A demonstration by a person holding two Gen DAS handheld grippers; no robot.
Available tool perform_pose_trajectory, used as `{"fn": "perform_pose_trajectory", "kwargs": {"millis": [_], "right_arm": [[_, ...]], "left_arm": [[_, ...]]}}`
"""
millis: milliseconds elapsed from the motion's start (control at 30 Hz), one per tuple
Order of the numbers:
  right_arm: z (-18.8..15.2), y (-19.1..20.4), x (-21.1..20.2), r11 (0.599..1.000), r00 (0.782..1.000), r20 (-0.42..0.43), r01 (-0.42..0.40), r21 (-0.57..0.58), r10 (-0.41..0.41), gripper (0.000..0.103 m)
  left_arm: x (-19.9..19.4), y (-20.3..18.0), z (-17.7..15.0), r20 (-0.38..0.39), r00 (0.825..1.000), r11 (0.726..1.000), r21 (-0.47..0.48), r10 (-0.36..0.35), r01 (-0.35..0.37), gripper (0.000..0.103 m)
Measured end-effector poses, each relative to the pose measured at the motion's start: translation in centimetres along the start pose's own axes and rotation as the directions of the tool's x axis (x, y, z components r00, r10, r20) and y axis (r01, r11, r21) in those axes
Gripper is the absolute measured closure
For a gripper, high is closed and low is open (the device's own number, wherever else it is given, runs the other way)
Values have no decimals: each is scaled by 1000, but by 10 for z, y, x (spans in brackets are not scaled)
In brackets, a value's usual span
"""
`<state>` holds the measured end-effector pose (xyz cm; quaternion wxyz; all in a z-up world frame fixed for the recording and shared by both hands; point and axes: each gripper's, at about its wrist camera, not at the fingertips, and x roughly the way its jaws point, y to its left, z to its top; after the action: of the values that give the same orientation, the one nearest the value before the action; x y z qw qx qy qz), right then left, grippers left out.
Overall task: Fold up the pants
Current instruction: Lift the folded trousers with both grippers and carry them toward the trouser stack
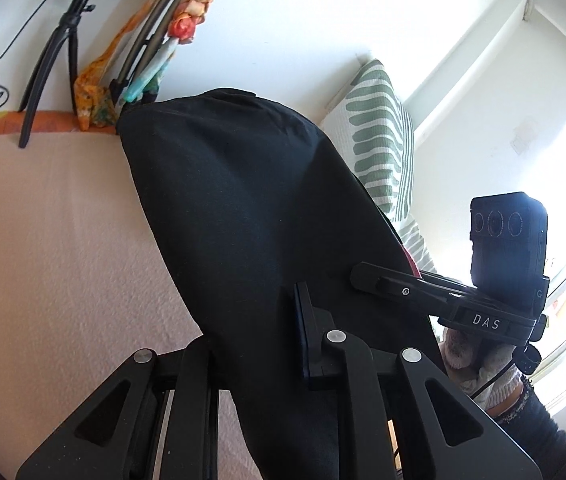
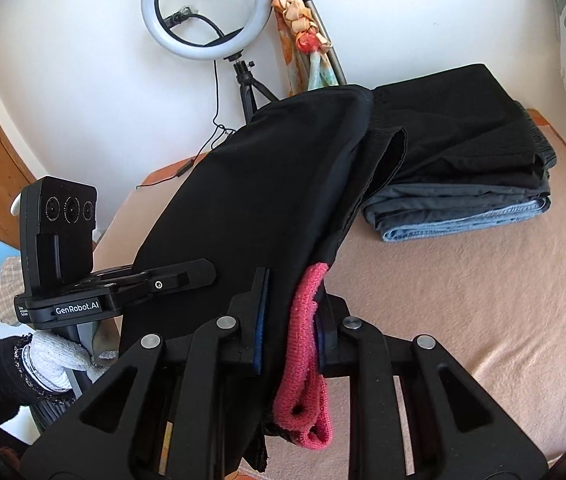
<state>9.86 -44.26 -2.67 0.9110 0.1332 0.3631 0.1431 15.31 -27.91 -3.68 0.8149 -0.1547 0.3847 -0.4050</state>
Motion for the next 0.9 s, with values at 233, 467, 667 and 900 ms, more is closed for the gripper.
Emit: {"fn": "perform_pose_trajectory", "kwargs": {"millis": [233, 467, 667, 900], "right_arm": [[57, -34, -8, 997, 997, 38, 71, -20, -70, 83], [106, -78, 2, 992, 991, 61, 123, -41, -120, 83], [138, -117, 24, 987, 987, 60, 149, -51, -146, 83], [157, -154, 62, 987, 988, 44, 151, -53, -148, 83]], "left_arm": [[43, -19, 55, 19, 1000, 998, 58, -5, 4, 90], [89, -25, 103, 40, 999, 996, 88, 7, -11, 90], [129, -17, 132, 41, 999, 995, 93, 36, -40, 90], [167, 6, 150, 40, 996, 996, 50, 76, -78, 90]]}}
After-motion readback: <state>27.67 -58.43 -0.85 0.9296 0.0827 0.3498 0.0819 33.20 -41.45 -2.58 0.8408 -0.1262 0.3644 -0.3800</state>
